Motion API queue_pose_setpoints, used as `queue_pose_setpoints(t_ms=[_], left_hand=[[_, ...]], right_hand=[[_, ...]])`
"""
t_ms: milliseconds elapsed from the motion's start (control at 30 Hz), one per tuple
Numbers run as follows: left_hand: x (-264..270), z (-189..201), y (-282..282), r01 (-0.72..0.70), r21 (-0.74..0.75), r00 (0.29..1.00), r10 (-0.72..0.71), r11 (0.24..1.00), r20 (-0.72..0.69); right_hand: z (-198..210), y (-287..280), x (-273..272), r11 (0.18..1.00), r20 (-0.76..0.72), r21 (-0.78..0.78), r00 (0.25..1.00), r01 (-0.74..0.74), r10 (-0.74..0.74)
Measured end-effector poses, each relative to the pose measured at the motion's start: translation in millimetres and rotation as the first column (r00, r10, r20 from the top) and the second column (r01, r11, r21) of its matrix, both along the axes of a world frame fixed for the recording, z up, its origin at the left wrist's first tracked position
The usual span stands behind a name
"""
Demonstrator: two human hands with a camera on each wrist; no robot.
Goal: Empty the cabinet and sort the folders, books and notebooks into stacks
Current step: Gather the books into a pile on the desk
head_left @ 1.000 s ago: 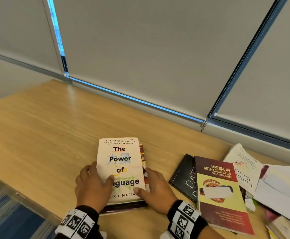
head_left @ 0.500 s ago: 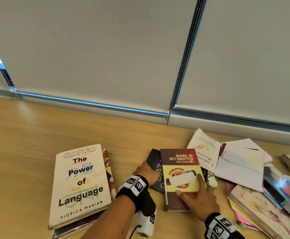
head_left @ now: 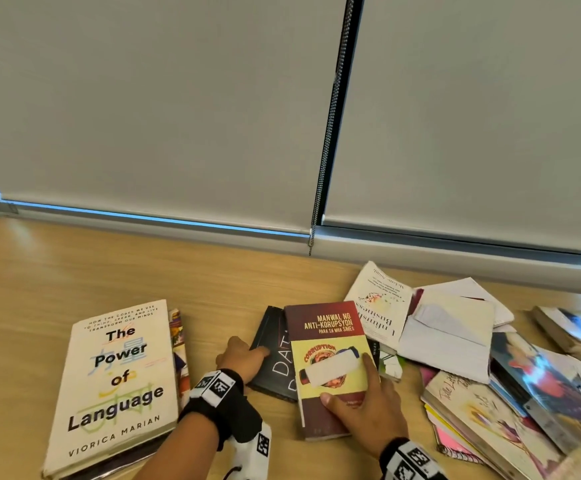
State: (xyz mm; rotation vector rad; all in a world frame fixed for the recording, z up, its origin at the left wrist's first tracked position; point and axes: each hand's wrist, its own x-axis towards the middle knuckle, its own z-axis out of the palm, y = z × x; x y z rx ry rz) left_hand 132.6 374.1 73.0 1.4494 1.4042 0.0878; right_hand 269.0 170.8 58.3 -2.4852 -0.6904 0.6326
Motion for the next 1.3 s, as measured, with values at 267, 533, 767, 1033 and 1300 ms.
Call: queue_pose_setpoints(t_ms=[267, 533, 767, 1033, 1300], left_hand=[[-17.7, 31.6, -21.9, 0.054, -0.037, 0.972, -0.044, 0.998, 0.231], [-55.4, 101.4, -2.1, 0.016, 0.248, 0.929, -0.107, 0.969, 0.355], [-118.4, 167.5, 15.8, -0.074, 0.359, 0.842, -0.135, 0.93, 0.522], [-160.2, 154.4, 41.0, -0.427, 0.033, 0.584, 0.248, 0.904, 0.773], [-241.9, 81.2, 20.7, -0.225, 0.042, 0.85, 0.175, 0.973, 0.497]], right_hand=[[-5.3, -11.5, 8.0, 0.983, -0.104, 0.159, 0.991, 0.094, -0.078], [-9.3, -33.8, 22.0, 0.985, -0.03, 0.139, 0.995, 0.099, -0.096], [74.0, 11.6, -6.1, 0.95, 0.203, 0.237, 0.966, -0.204, 0.157], [121.1, 97.0, -96.5, 0.716, -0.459, 0.671, 0.651, -0.191, 0.604], [77.4, 175.0, -156.8, 0.794, -0.544, 0.602, 0.688, -0.078, 0.48]])
